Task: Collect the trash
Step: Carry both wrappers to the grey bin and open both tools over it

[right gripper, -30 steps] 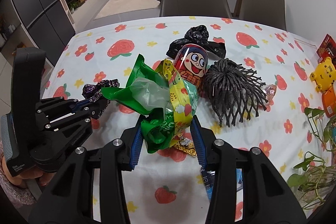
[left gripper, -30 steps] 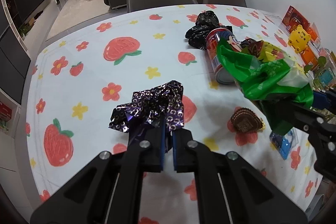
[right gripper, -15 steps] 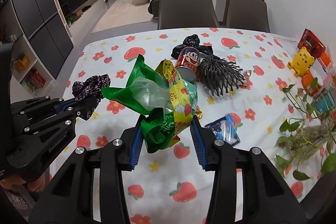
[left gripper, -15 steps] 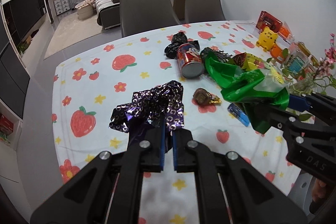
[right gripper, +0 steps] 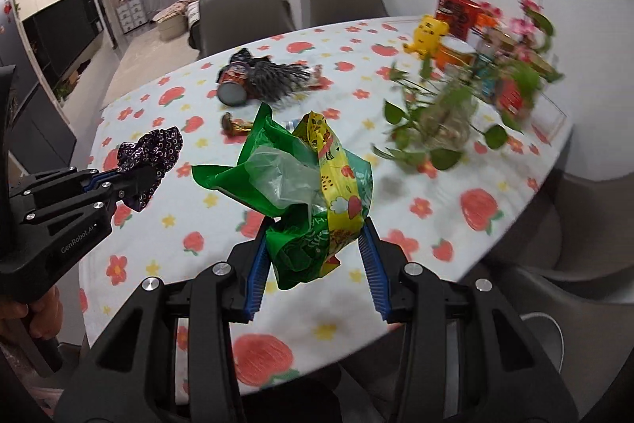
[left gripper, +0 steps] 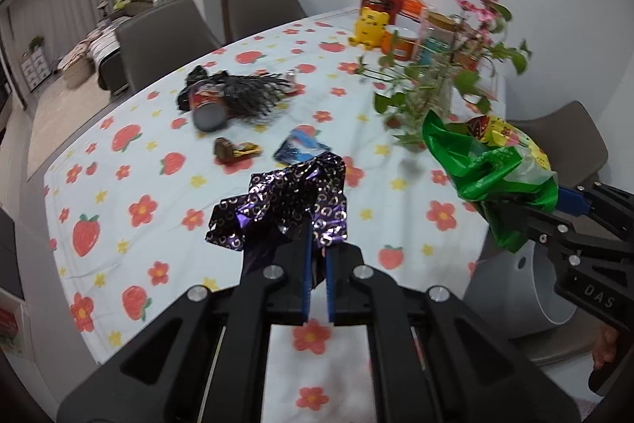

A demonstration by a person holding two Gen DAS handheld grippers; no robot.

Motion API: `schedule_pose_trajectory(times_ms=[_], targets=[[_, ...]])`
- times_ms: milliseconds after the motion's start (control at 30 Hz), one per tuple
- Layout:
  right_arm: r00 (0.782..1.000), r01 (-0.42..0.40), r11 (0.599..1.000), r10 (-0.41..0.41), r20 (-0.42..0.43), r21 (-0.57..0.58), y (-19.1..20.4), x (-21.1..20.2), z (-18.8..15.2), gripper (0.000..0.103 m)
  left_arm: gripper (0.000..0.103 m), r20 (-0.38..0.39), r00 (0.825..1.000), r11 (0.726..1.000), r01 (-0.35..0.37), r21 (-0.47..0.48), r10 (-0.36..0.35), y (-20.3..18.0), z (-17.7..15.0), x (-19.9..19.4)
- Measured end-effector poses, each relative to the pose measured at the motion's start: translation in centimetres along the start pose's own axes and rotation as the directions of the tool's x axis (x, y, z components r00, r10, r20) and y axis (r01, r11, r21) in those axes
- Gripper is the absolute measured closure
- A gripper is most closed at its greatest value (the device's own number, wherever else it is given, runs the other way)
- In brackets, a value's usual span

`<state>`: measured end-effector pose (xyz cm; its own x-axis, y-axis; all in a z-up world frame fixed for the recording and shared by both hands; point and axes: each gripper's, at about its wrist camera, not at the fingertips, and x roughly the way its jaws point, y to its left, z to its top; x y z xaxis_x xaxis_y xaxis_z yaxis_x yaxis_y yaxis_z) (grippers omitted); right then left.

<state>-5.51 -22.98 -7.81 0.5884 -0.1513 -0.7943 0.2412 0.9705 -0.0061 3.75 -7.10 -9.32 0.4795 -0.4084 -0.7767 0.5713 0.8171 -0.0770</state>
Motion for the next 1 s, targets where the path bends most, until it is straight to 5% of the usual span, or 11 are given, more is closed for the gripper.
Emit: schedule_pose_trajectory(times_ms=[267, 567, 733, 867, 1000], targets=[[0.978, 0.209, 0.951, -0.197, -0.074, 0.226, -13.2, -5.1, -8.0, 0.062, 0.097, -0.048, 0.981, 0.957, 0.195, 0.215, -0.189, -14.8, 1.2, 1.4], [0.924, 0.381, 0.841, -0.330, -0.194, 0.383, -23.2, -9.0, -15.2, 0.062, 0.097, -0.206, 0.912, 0.816, 0.409, 0.408, -0.354, -31.8, -0.7, 3.8], [0.914, 0.403, 0.807, -0.329, -0.237, 0.431, -25.6, -9.7, -17.6, 0.052, 0.092, -0.295, 0.876, 0.760, 0.478, 0.440, -0.381, -36.5, -2.1, 5.5], [0.914, 0.402, 0.787, -0.319, -0.249, 0.468, -27.3, -9.8, -18.9, 0.047, 0.069, -0.357, 0.856, 0.755, 0.504, 0.419, -0.373, -38.8, -3.1, 7.3], [0.916, 0.399, 0.784, -0.313, -0.252, 0.475, -28.5, -10.0, -19.5, 0.047, 0.057, -0.375, 0.854, 0.760, 0.502, 0.413, -0.360, -39.4, -3.6, 7.9]])
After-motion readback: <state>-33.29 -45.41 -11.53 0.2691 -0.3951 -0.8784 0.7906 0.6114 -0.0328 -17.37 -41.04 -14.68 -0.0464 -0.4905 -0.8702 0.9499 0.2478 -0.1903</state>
